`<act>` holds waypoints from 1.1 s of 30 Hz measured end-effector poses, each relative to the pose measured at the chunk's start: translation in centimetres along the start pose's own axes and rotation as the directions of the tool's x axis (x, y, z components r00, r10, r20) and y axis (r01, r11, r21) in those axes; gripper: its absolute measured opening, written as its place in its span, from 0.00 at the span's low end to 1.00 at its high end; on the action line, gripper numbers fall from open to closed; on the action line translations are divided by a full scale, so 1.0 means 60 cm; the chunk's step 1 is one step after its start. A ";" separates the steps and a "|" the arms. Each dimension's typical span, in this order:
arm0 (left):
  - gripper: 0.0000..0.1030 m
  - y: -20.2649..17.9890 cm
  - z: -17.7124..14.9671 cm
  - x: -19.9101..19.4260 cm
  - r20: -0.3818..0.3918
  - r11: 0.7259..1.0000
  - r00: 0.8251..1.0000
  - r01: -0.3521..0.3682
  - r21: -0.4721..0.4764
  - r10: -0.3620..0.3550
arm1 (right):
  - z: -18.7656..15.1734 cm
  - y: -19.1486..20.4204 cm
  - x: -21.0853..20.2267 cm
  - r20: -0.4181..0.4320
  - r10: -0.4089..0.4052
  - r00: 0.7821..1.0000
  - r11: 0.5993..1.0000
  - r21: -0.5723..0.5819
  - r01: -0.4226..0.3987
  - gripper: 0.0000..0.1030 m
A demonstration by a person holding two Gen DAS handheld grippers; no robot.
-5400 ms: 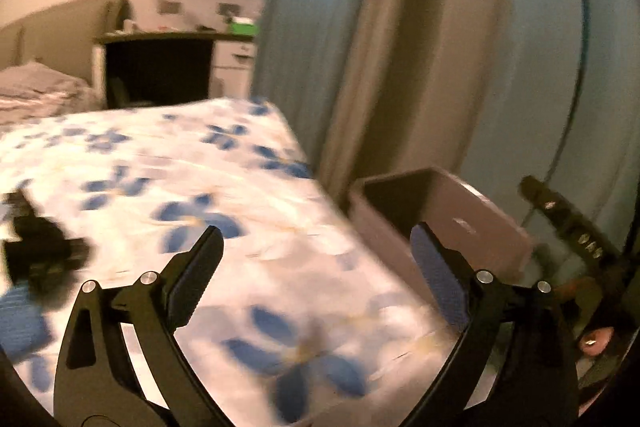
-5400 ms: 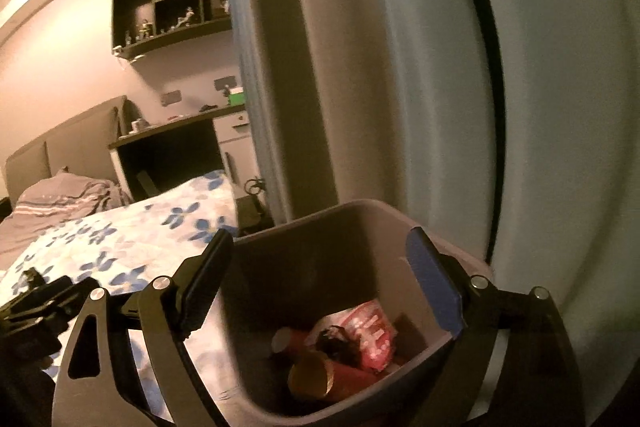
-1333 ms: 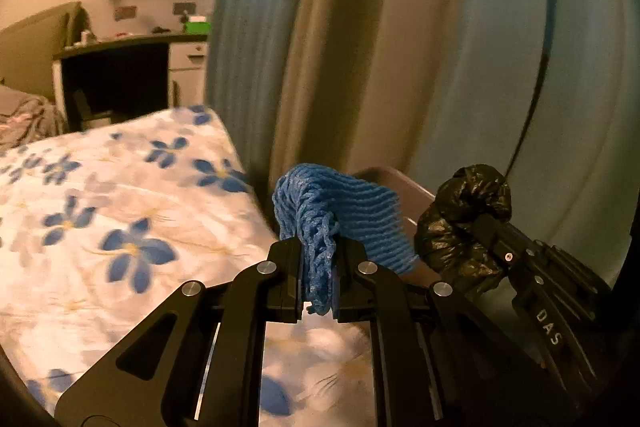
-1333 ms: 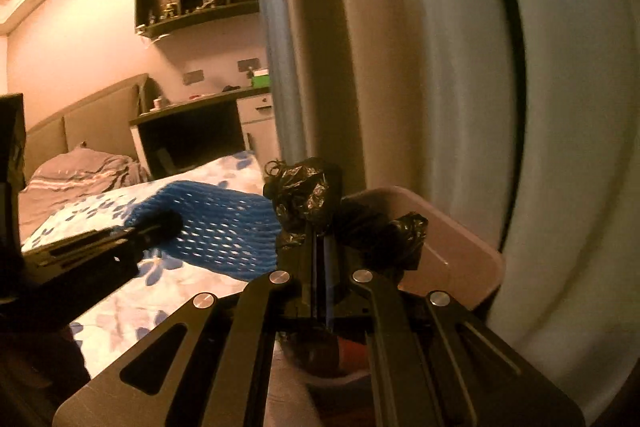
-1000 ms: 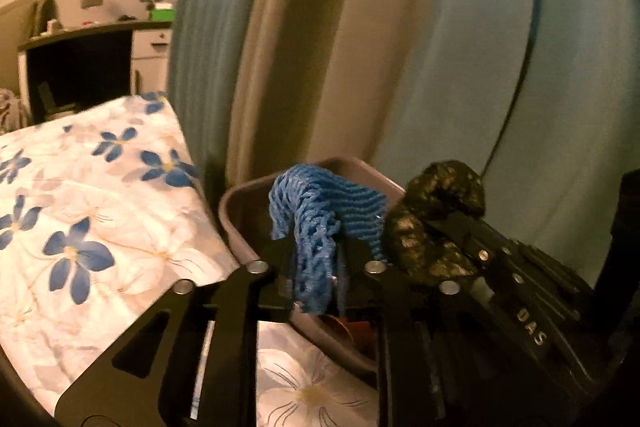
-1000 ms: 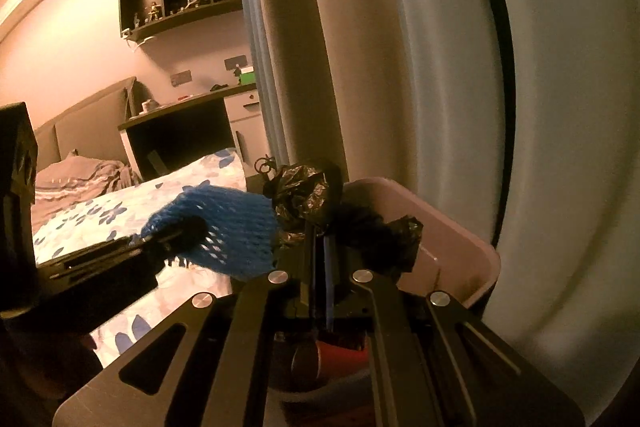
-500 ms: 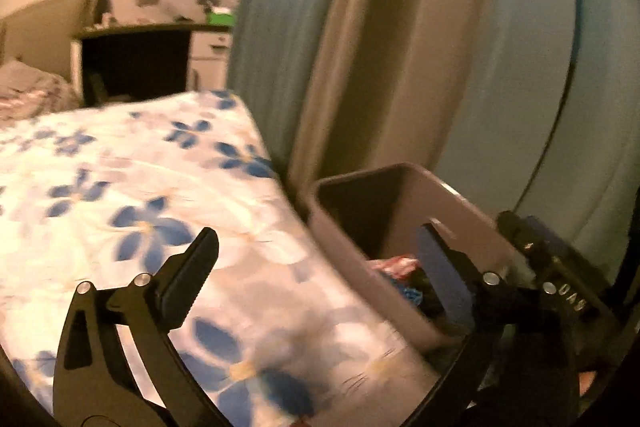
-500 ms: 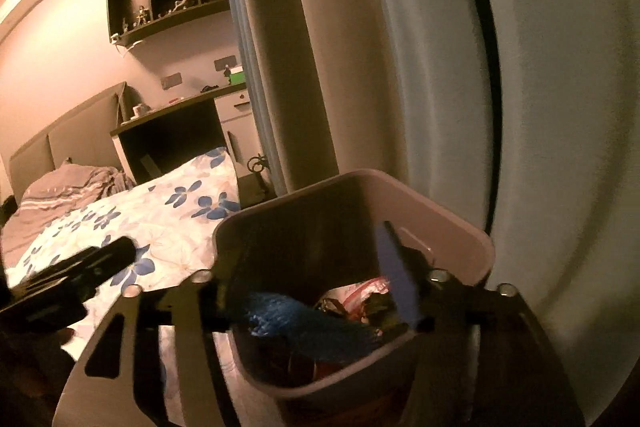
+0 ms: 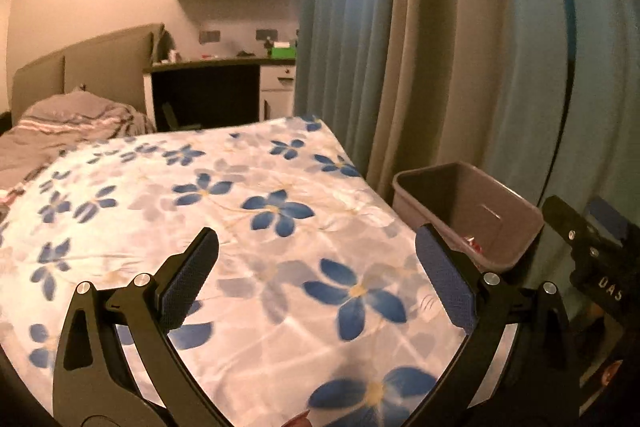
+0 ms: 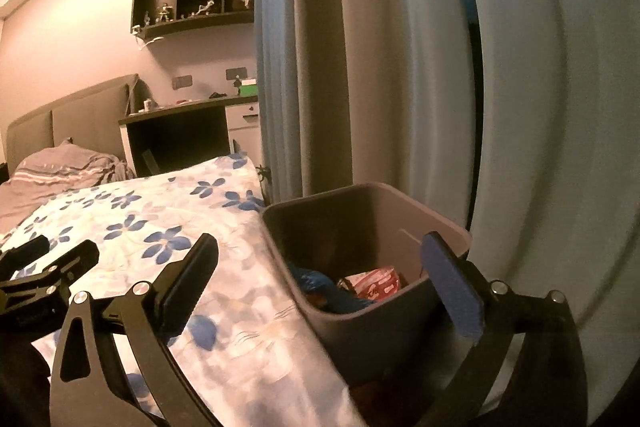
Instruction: Collect trash
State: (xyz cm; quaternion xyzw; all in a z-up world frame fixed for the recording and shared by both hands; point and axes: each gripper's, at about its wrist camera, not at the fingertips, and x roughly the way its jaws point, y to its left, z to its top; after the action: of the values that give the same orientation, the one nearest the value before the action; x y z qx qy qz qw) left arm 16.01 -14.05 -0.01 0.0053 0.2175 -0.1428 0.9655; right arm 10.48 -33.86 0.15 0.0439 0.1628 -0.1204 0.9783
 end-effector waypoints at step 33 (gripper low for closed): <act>0.94 0.087 -0.038 -0.134 0.034 0.999 0.999 -0.032 -0.042 0.033 | -0.022 0.111 -0.123 0.033 0.044 0.998 0.996 -0.079 -0.042 0.95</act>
State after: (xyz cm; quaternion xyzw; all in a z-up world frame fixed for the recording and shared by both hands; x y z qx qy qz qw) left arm 9.54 -6.68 1.05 -0.0136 0.2035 -0.1226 0.9713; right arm 4.97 -25.61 1.66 0.0068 0.1497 -0.0936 0.9843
